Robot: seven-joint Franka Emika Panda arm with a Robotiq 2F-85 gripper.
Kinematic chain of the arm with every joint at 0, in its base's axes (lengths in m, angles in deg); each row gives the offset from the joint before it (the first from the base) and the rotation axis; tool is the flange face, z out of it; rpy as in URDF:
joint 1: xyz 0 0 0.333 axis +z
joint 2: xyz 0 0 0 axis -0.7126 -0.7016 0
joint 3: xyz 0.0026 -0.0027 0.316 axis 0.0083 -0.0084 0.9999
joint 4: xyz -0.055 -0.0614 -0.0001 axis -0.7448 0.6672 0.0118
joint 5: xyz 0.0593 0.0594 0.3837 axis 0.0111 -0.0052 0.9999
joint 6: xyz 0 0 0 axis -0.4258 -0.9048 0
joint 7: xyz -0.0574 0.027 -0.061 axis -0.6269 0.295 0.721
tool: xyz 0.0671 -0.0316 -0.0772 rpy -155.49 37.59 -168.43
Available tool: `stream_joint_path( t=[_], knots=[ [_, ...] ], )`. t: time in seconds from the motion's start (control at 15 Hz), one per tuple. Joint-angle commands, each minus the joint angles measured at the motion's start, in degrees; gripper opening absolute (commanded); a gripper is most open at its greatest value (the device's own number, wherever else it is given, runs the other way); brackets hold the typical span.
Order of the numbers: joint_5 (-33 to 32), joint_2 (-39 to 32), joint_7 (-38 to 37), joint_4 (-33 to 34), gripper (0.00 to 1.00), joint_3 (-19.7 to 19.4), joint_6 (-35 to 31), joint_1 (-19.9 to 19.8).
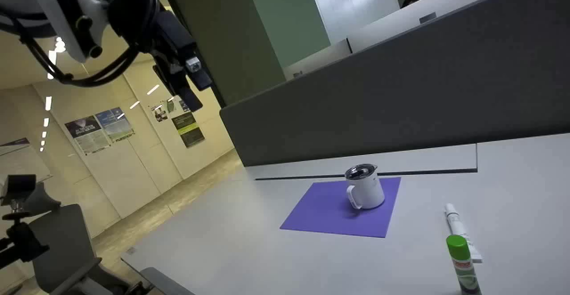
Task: Open the latch on the top of the thermocup
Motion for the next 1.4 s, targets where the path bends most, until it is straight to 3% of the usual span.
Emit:
stream_joint_path(
  t=[0.0, 0.47, 0.6, 1.0, 1.2, 1.27, 1.33],
  knots=[
    [-0.53, -0.02, -0.47, 0.15, 1.0, -0.69, 0.28, 0.83],
    [-0.53, 0.0, -0.47, 0.15, 1.0, -0.69, 0.28, 0.83],
    [0.04, -3.87, 1.31, 0.8, 1.0, -1.78, -5.7, 2.01],
    [0.73, -26.2, 10.1, 5.52, 1.0, -2.24, -31.95, 6.79],
    [0.62, -37.63, 15.36, 10.19, 1.0, -1.33, -37.69, 9.36],
    [-0.38, -41.41, 15.98, 12.42, 0.75, -0.73, -38.43, 9.7],
    [-0.98, -45.23, 16.91, 14.92, 0.74, -0.43, -38.57, 10.27]
  ],
)
